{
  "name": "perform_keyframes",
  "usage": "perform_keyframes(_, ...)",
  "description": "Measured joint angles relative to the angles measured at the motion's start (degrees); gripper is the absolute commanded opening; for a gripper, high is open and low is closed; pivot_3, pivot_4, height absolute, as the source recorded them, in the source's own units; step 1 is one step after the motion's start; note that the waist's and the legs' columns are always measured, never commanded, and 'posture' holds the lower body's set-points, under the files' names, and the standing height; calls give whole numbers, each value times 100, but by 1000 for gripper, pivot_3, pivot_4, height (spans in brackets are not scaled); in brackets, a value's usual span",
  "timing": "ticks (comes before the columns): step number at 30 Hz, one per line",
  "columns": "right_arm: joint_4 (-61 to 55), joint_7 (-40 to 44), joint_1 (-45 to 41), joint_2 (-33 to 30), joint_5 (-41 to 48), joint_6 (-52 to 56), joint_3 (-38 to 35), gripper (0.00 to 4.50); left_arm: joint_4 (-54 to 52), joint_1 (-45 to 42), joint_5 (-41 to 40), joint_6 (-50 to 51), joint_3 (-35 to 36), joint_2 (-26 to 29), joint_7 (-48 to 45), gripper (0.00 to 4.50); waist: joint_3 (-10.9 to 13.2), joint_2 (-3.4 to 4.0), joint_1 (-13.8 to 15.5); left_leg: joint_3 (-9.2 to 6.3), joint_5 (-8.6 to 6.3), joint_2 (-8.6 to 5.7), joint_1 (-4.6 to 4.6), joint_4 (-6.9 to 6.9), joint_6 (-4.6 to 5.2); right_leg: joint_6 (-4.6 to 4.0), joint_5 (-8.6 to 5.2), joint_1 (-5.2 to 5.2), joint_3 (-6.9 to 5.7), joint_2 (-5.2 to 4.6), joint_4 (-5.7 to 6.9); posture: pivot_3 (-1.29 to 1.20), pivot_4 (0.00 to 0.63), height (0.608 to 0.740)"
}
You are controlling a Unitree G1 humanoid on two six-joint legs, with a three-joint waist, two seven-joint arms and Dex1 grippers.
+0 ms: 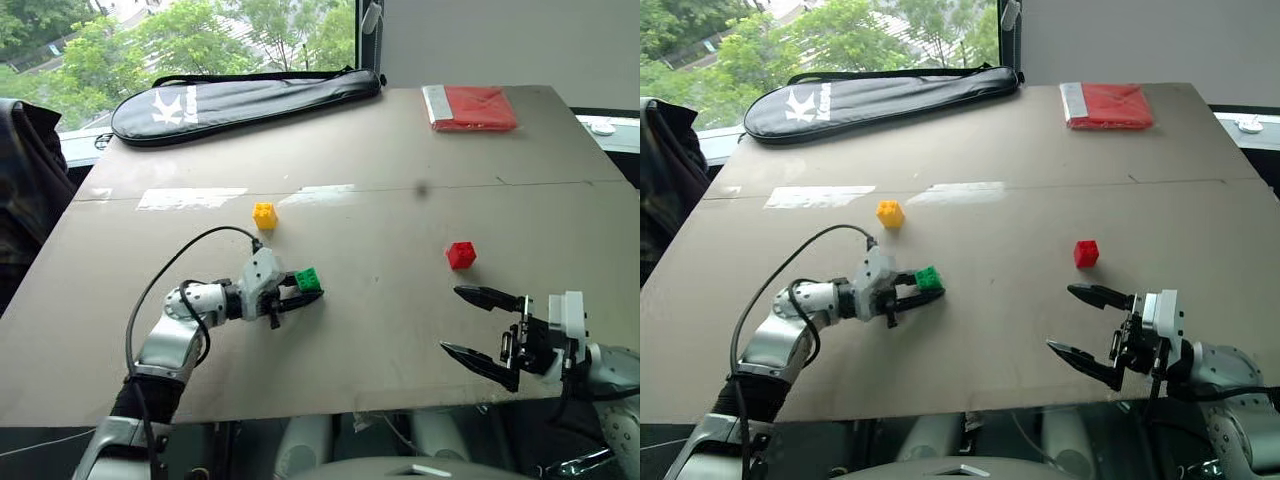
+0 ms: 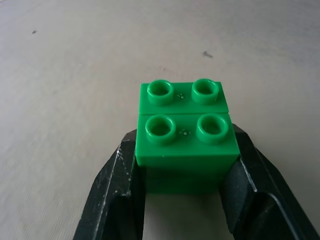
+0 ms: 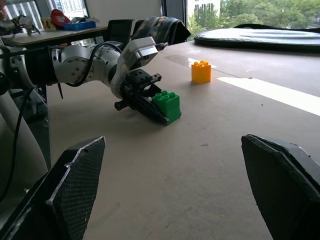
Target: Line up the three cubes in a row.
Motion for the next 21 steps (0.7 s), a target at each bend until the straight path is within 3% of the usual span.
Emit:
perform_keyframes(5, 372, 4, 102, 3, -61, -126, -261, 4500, 1258, -1497, 453, -188, -687, -997, -188, 1321, 3, -6, -35, -3, -1, -12, -6, -1, 1, 1, 23, -2, -4, 2, -2, 0, 150, 701)
perform_keyframes(10, 345, -156, 132, 99, -87, -209, -295, 4500, 2234, -2335, 740, -584, -969, -1741, -234, 1321, 5, -9, -93, -4, -1, -8, -6, -2, 2, 10, 19, -4, -3, 9, -2, 0, 150, 701)
perform_keyframes(21, 230, -481, 336, 175, -138, -359, -428, 4500, 3424, -2874, 1215, -978, -1134, -2237, -141, 1321, 6, -12, -70, -4, -1, -6, -6, -1, 2, 24, 12, -4, -3, 10, -2, 0, 150, 701)
